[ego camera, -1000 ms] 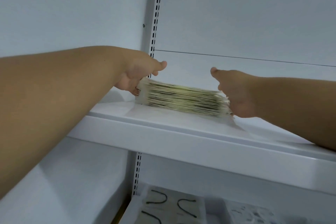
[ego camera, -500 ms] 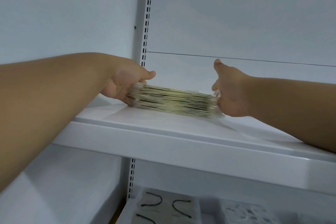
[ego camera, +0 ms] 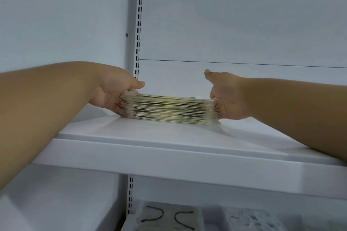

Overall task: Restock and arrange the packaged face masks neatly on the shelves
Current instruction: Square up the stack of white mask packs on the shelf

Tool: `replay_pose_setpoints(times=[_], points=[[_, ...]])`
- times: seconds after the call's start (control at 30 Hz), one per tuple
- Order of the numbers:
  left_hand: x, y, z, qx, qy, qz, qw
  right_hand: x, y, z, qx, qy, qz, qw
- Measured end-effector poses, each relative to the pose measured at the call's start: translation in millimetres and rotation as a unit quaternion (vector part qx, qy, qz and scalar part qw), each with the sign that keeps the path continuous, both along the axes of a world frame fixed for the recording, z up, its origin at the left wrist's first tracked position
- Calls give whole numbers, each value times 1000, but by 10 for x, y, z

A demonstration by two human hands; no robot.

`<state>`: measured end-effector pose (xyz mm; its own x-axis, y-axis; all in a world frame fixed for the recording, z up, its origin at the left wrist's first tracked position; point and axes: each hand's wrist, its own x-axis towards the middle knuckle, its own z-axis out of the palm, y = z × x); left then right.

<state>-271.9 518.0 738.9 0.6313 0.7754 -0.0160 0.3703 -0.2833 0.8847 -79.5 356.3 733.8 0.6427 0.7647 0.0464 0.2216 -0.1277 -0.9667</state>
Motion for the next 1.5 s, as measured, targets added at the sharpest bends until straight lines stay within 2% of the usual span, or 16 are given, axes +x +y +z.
replay_pose_setpoints(times=[0.13,0.23,0.3,0.37,0.43,0.6,0.77,0.93,1.03,1.1,1.13,1.23,1.33,1.5], points=[[-79,88,167,50,81,36,995,124,74,20,-95,-168,-61,979],[-114,125,352,112,148,36,982,130,115,126,-133,-252,-39,958],[-57,176,428,154,179,14,972,121,144,197,-181,-322,-28,929],[79,217,442,200,209,-7,957,108,182,247,-244,-403,-44,881],[268,218,418,240,241,-17,940,68,223,273,-265,-437,-52,858],[612,29,235,350,317,-5,881,-4,369,133,-281,-447,8,849],[664,-5,33,342,354,-34,870,-62,382,-67,-304,-440,29,844],[605,-21,28,349,307,-36,885,-111,347,-57,-295,-452,40,841],[514,26,149,328,240,-27,913,-64,326,-6,-231,-397,4,888],[424,98,287,333,224,10,916,-12,267,83,-174,-325,-31,929],[357,145,343,333,225,38,915,20,226,128,-164,-303,-39,938],[157,274,407,270,263,86,923,104,103,194,-220,-330,-42,917],[80,267,274,183,313,70,929,95,72,126,-286,-333,-16,898],[150,119,155,172,264,60,947,10,100,23,-259,-329,-6,908]])
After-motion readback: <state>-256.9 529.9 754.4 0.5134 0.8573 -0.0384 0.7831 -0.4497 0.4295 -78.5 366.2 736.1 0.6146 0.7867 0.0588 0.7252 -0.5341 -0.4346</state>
